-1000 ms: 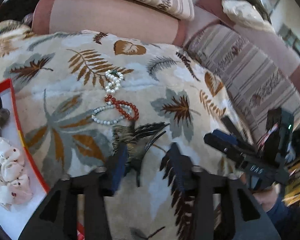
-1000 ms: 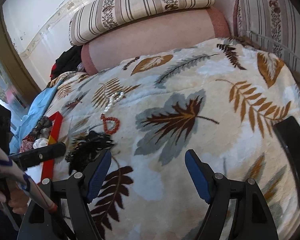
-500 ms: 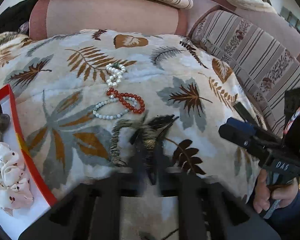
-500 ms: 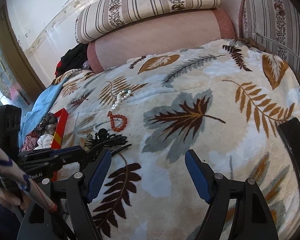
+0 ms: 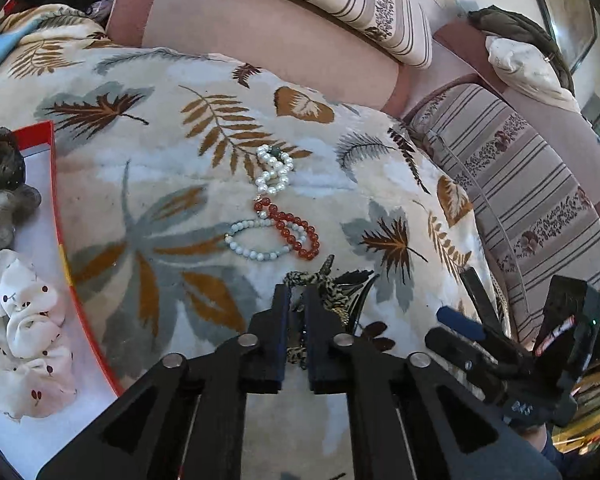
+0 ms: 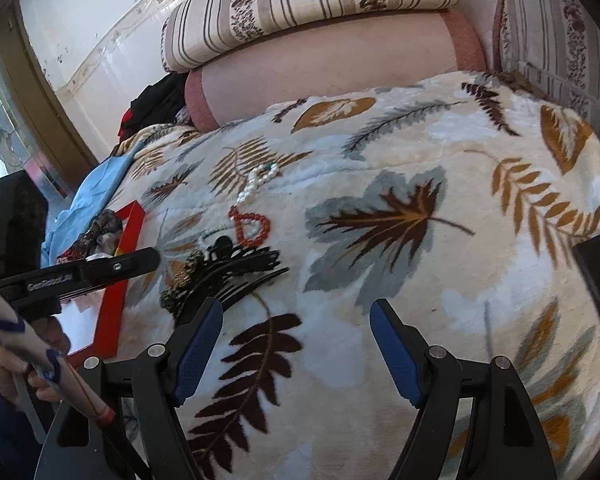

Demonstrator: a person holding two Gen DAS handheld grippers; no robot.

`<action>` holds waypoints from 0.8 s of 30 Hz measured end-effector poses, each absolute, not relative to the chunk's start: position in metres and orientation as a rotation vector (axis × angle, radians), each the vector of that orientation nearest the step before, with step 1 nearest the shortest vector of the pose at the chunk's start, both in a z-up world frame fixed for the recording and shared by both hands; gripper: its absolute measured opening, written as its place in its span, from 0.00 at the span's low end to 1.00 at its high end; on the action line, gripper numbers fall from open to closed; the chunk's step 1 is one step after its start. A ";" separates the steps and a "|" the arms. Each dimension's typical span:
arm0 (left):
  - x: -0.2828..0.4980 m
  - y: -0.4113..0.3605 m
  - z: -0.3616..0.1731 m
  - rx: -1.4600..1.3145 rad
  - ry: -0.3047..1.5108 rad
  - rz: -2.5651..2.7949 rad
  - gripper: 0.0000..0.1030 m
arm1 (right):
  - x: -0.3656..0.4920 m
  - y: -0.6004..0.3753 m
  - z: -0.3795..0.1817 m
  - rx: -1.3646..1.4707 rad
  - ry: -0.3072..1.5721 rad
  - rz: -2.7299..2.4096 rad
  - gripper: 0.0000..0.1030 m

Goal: Organize jewelry
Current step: 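Grasp the black claw clip with the right tool while the left tool holds the hair tie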

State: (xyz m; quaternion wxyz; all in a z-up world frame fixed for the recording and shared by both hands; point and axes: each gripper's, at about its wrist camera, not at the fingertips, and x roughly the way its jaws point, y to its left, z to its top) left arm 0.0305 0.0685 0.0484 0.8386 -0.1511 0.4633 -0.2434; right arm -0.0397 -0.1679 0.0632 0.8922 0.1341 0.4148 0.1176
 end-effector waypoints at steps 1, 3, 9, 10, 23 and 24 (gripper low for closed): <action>0.031 0.070 0.050 -0.331 0.971 -0.504 0.09 | -0.039 -0.165 0.062 0.290 0.866 0.266 0.78; 0.032 0.076 0.052 -0.352 0.957 -0.505 0.10 | -0.039 -0.154 0.060 0.297 0.885 0.303 0.78; 0.032 0.084 0.058 -0.357 0.938 -0.489 0.14 | -0.031 -0.105 0.053 0.223 0.933 0.370 0.79; 0.032 0.085 0.058 -0.356 0.938 -0.489 0.14 | -0.029 -0.098 0.052 0.199 0.935 0.364 0.79; 0.032 0.079 0.056 -0.333 0.949 -0.513 0.15 | -0.023 -0.122 0.059 -0.365 0.759 -0.124 0.10; 0.032 0.078 0.055 -0.328 0.953 -0.514 0.15 | -0.021 -0.132 0.061 -0.304 0.766 -0.104 0.10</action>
